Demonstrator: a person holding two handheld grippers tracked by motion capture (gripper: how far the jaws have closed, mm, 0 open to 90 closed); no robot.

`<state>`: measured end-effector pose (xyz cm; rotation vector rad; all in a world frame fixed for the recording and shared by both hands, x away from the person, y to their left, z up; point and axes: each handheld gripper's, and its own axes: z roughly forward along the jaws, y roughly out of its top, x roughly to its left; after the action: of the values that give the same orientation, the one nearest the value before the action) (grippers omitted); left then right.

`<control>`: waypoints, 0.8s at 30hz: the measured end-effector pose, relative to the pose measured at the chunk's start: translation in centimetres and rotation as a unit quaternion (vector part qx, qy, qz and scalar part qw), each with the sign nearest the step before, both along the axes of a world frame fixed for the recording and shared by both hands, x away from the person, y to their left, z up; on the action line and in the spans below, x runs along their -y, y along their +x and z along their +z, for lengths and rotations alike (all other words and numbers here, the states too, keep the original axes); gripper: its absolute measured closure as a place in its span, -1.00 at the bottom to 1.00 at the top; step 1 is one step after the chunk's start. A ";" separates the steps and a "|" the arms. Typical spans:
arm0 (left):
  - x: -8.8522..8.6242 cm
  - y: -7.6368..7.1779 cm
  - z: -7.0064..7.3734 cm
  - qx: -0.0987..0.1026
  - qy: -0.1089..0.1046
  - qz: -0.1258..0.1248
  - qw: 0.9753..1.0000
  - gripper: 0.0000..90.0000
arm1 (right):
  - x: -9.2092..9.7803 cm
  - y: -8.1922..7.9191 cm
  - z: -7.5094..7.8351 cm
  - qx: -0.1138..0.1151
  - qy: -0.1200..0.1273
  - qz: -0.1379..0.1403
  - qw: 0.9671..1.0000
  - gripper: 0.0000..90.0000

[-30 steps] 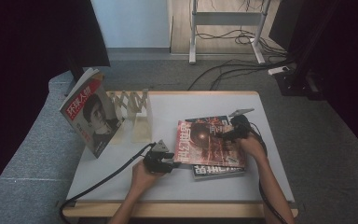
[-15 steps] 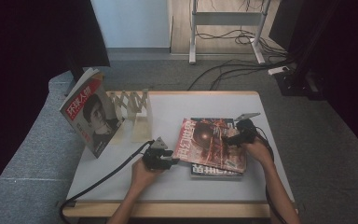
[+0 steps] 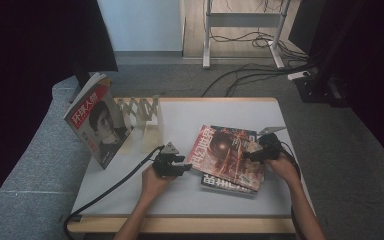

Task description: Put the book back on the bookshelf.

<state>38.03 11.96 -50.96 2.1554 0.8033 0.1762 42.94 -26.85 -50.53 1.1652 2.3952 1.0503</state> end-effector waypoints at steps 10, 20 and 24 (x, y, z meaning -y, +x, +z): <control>0.1 1.1 0.0 0.004 0.002 0.010 1.000 0.09 | 0.8 -1.5 0.1 -0.006 -0.001 -0.002 1.000 -0.89; 0.3 2.2 0.0 0.009 0.004 0.021 1.000 0.09 | 1.5 -3.5 0.1 -0.007 0.005 -0.005 1.000 -0.88; 0.5 2.8 0.1 0.011 0.010 0.028 0.999 0.09 | 1.8 -4.2 0.1 -0.008 0.008 -0.007 1.000 -0.87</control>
<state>40.85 11.44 -50.81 2.1465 0.8532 0.2382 38.71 -28.63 -50.41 1.1988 2.3911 1.0628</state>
